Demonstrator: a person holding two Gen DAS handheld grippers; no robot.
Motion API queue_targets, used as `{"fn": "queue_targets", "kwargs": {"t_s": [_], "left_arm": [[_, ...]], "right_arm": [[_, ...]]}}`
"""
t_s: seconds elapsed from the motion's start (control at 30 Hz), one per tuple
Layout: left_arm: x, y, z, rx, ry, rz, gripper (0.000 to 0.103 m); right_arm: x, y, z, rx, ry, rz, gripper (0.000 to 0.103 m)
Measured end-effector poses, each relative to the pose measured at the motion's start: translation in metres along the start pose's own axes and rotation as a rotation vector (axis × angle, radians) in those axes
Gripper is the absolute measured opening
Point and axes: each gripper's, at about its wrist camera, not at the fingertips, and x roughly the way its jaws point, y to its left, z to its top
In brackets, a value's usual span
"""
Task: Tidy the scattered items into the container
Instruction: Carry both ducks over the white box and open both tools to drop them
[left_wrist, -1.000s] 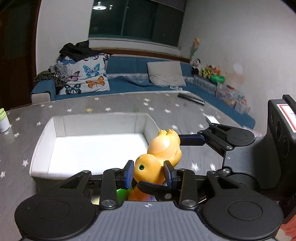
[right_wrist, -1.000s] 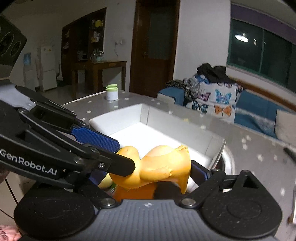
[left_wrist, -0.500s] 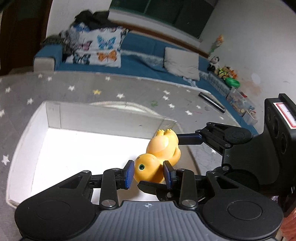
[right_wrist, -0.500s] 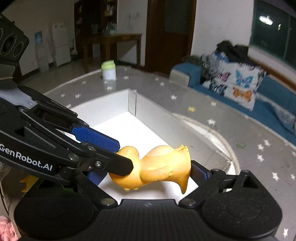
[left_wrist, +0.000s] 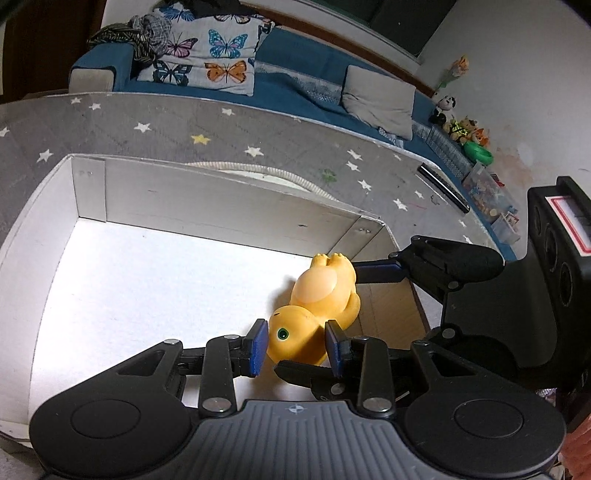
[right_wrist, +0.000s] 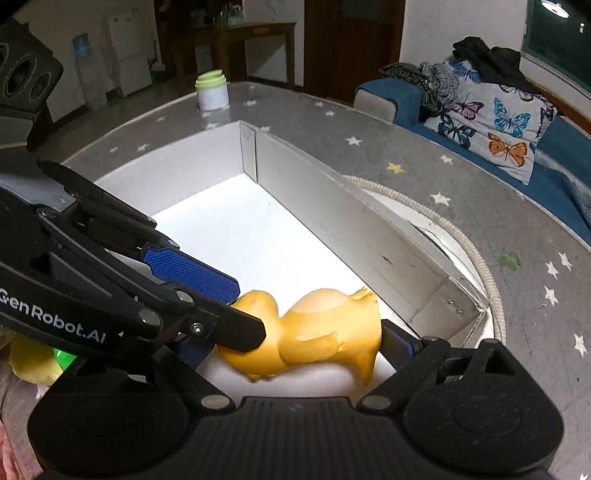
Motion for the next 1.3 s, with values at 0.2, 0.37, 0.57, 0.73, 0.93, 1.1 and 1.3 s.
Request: {"fn": "queue_targets", "kwargs": {"t_s": [0.2,0.37,0.57,0.73,0.93,1.1,1.3], "left_arm": [[0.003,0.002,0.001,-0.007,0.009,-0.006,0.035],[0.006,-0.001,0.002,-0.005,0.011,-0.007,0.035],[0.006,-0.004,0.002,-0.010,0.011,-0.015,0.036],[0.003,-0.005,0.000,-0.012,0.008,-0.015,0.036],[-0.004,-0.003,0.001,-0.018,-0.007,-0.020,0.036],[-0.009,-0.004,0.000,-0.013,-0.022,-0.017,0.036],[-0.018,-0.005,-0.001,-0.005,-0.041,-0.014,0.036]], "right_arm": [[0.007,0.001,0.002,-0.021,0.021,0.001,0.095],[0.009,0.003,0.002,-0.041,0.034,-0.005,0.095],[0.009,0.006,0.002,-0.067,0.042,-0.025,0.095],[0.009,0.007,0.002,-0.070,0.048,-0.035,0.095],[0.005,0.007,0.002,-0.069,0.039,-0.049,0.095],[-0.002,0.008,0.001,-0.060,0.028,-0.059,0.099],[-0.012,0.008,0.001,-0.053,0.012,-0.076,0.100]]}}
